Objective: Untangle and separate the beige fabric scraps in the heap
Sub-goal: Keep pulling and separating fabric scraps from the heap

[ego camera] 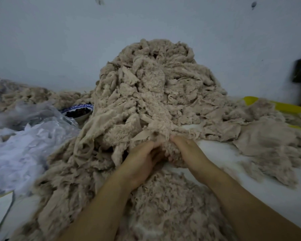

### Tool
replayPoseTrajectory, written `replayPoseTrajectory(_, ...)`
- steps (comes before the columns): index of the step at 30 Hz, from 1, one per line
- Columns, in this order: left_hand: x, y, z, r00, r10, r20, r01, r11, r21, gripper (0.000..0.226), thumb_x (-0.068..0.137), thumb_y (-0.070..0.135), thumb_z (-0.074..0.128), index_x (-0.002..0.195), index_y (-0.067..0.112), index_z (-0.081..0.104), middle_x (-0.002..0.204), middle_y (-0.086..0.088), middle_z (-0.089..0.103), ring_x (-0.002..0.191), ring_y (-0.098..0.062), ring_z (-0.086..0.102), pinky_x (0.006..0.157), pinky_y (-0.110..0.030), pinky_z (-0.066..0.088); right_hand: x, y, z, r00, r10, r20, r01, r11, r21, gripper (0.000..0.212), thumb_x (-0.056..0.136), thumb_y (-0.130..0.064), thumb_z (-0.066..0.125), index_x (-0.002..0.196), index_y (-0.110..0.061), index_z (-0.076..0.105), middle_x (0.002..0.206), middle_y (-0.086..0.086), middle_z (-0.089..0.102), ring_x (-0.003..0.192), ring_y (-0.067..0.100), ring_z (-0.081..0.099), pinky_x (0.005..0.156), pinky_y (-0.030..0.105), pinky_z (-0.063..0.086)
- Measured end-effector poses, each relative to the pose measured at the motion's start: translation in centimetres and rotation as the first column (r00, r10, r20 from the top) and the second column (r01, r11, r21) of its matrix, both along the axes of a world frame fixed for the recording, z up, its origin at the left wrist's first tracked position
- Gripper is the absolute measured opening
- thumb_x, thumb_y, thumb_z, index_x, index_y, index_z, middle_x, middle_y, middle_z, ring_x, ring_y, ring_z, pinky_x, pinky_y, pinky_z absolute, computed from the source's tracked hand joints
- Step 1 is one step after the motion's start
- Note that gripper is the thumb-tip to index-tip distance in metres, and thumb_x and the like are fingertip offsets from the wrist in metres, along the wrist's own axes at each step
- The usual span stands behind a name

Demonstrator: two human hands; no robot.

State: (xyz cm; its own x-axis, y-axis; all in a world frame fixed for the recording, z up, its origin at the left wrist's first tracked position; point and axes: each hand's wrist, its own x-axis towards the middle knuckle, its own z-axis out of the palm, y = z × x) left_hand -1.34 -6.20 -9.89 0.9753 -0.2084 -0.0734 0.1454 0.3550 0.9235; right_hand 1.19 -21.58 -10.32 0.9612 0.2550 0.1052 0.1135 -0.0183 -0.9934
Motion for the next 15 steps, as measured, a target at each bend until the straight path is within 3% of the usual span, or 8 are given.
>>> replayPoseTrajectory(3, -0.24, -0.42, 0.09, 0.996, 0.079, 0.05, -0.089, 0.965, 0.249, 0.045, 0.076, 0.065, 0.066, 0.093, 0.026, 0.081, 0.105, 0.001, 0.076, 0.099, -0.016, 0.071, 0.089, -0.03, 0.057, -0.29, 0.42, 0.07, 0.999, 0.008, -0.036, -0.006, 0.998, 0.065, 0.034, 0.098, -0.038, 0.05, 0.087, -0.031, 0.081, 0.1, -0.003, 0.077, 0.097, 0.012, 0.072, 0.087, 0.031, 0.055)
replayPoseTrajectory(5, -0.37, -0.56, 0.31, 0.982, 0.172, 0.078, -0.189, 0.902, 0.388, 0.041, 0.071, 0.078, 0.06, 0.078, 0.042, 0.079, 0.088, 0.018, 0.076, 0.087, -0.003, 0.072, 0.076, -0.022, 0.056, -0.37, 0.53, 0.03, 0.999, -0.006, -0.035, 0.008, 0.998, 0.066, 0.034, 0.088, -0.047, 0.051, 0.091, -0.028, 0.08, 0.102, -0.003, 0.077, 0.1, 0.013, 0.071, 0.092, 0.035, 0.054)
replayPoseTrajectory(6, -0.52, -0.54, 0.44, 0.982, 0.167, 0.09, -0.19, 0.885, 0.425, 0.037, 0.079, 0.073, 0.059, 0.071, 0.043, 0.078, 0.081, 0.018, 0.076, 0.08, -0.001, 0.072, 0.068, -0.018, 0.055, -0.37, 0.55, 0.06, 0.999, -0.026, -0.025, 0.026, 0.999, 0.032, 0.04, 0.083, -0.051, 0.05, 0.092, -0.024, 0.078, 0.101, -0.001, 0.076, 0.101, 0.015, 0.07, 0.094, 0.037, 0.053)
replayPoseTrajectory(8, -0.29, -0.44, 0.17, 0.978, 0.156, 0.137, -0.197, 0.902, 0.385, 0.032, 0.094, 0.052, 0.06, 0.079, 0.032, 0.081, 0.087, 0.006, 0.078, 0.084, -0.009, 0.074, 0.066, -0.018, 0.055, -0.3, 0.42, -0.01, 0.996, -0.078, 0.036, 0.082, 0.988, -0.127, 0.05, 0.076, -0.058, 0.043, 0.084, -0.015, 0.068, 0.093, 0.006, 0.073, 0.096, 0.022, 0.067, 0.091, 0.041, 0.05)
replayPoseTrajectory(11, -0.36, -0.69, 0.16, 0.938, 0.268, 0.219, -0.324, 0.902, 0.286, 0.023, 0.097, 0.032, 0.062, 0.082, 0.028, 0.079, 0.088, -0.001, 0.077, 0.087, -0.021, 0.073, 0.073, -0.031, 0.057, -0.36, 0.46, -0.15, 0.988, -0.06, 0.144, 0.102, 0.947, -0.303, 0.035, 0.082, -0.055, 0.037, 0.062, -0.026, 0.043, 0.064, -0.003, 0.047, 0.064, 0.012, 0.047, 0.064, 0.035, 0.035)
replayPoseTrajectory(13, -0.12, -0.81, 0.15, 0.869, 0.39, 0.304, -0.469, 0.844, 0.259, 0.028, 0.097, 0.03, 0.064, 0.07, 0.028, 0.072, 0.076, -0.003, 0.073, 0.076, -0.023, 0.069, 0.068, -0.037, 0.056, -0.18, 0.51, -0.47, 0.978, -0.081, 0.194, 0.142, 0.934, -0.329, 0.041, 0.096, -0.041, 0.039, 0.057, -0.031, 0.038, 0.054, -0.012, 0.038, 0.052, 0.003, 0.033, 0.059, 0.034, 0.026)
replayPoseTrajectory(15, -0.2, -0.83, 0.36, 0.798, 0.467, 0.381, -0.577, 0.774, 0.259, 0.041, 0.096, 0.035, 0.064, 0.058, 0.029, 0.051, 0.055, 0.006, 0.051, 0.053, -0.014, 0.049, 0.053, -0.033, 0.042, -0.02, 0.34, -0.69, 0.952, -0.158, 0.261, 0.235, 0.926, -0.296, 0.047, 0.102, -0.035, 0.038, 0.055, -0.033, 0.042, 0.053, -0.01, 0.042, 0.05, 0.006, 0.036, 0.057, 0.036, 0.029)
